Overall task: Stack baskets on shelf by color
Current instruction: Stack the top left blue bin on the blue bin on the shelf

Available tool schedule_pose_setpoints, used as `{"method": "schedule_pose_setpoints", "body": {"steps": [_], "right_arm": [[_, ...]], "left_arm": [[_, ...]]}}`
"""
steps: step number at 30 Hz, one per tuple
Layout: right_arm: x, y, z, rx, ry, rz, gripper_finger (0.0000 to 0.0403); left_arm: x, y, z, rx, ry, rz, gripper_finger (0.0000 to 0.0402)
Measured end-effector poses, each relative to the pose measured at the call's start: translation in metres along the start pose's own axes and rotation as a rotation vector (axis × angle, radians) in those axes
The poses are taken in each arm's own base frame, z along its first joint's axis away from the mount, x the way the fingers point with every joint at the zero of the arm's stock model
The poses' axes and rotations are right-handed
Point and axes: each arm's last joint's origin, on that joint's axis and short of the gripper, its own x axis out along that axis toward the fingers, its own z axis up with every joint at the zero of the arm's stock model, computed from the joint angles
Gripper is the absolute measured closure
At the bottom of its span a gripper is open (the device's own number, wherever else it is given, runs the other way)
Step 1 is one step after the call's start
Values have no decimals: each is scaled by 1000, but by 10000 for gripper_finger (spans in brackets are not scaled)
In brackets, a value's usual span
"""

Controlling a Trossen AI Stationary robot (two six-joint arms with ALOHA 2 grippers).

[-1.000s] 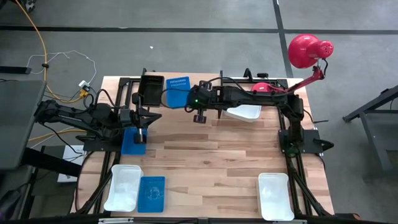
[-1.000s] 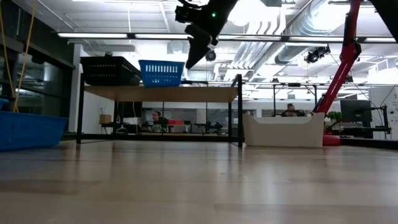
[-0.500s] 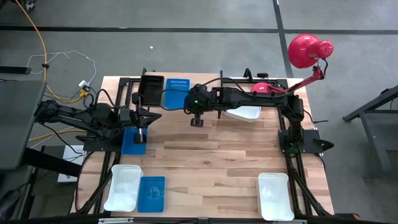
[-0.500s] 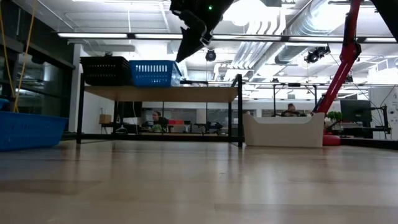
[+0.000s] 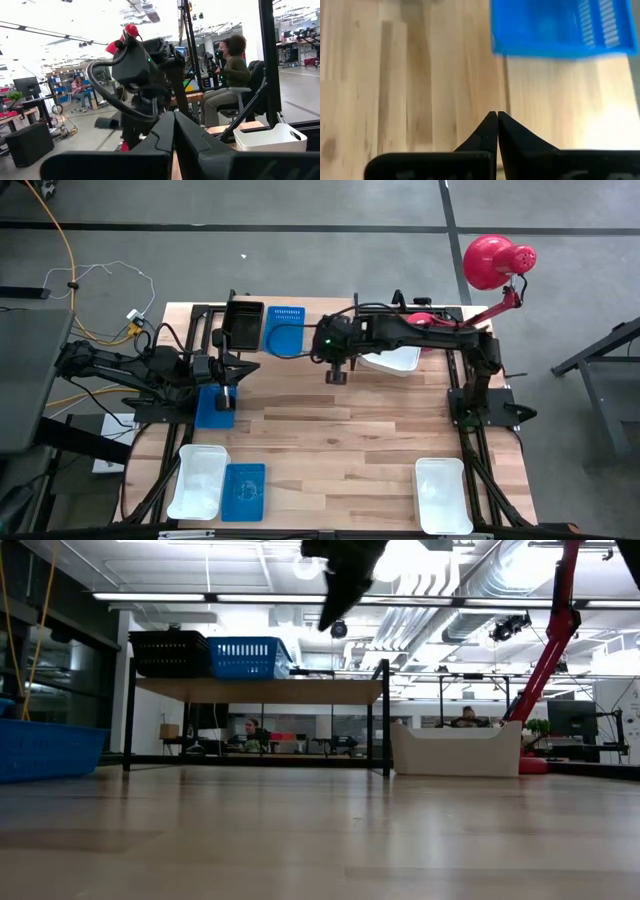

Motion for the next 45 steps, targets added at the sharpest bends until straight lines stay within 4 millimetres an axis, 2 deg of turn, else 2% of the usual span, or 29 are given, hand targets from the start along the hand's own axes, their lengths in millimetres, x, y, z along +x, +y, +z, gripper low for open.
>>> {"method": "schedule_pose_setpoints", "body": {"steps": [5,7,14,17,20,26,32,39,45], "right_arm": [[-29,16,-10,-13,-29,-19,403],[-34,26,-25,-9,-58,-9,403],[-42,64,-104,166,-242,22,403],[-51,83,-127,200,-320,70,403],[-59,98,-141,179,-388,62,403],[-72,114,-148,152,-461,43,403],[-74,119,-149,138,-466,42,403],[-74,118,-149,143,-465,17,403],[-74,118,-149,163,-463,5,403]], "left_arm": [[0,0,0,0,0,0,401],[0,0,0,0,0,0,402],[0,0,0,-1,0,-1,401],[0,0,0,-32,0,-5,402],[1,-1,-1,-71,2,-12,402],[6,-4,-5,-150,31,-17,393],[19,-19,-18,-225,127,-82,338],[23,-42,-27,-239,500,-77,252],[5,-57,-45,-546,805,-8,219]]}}
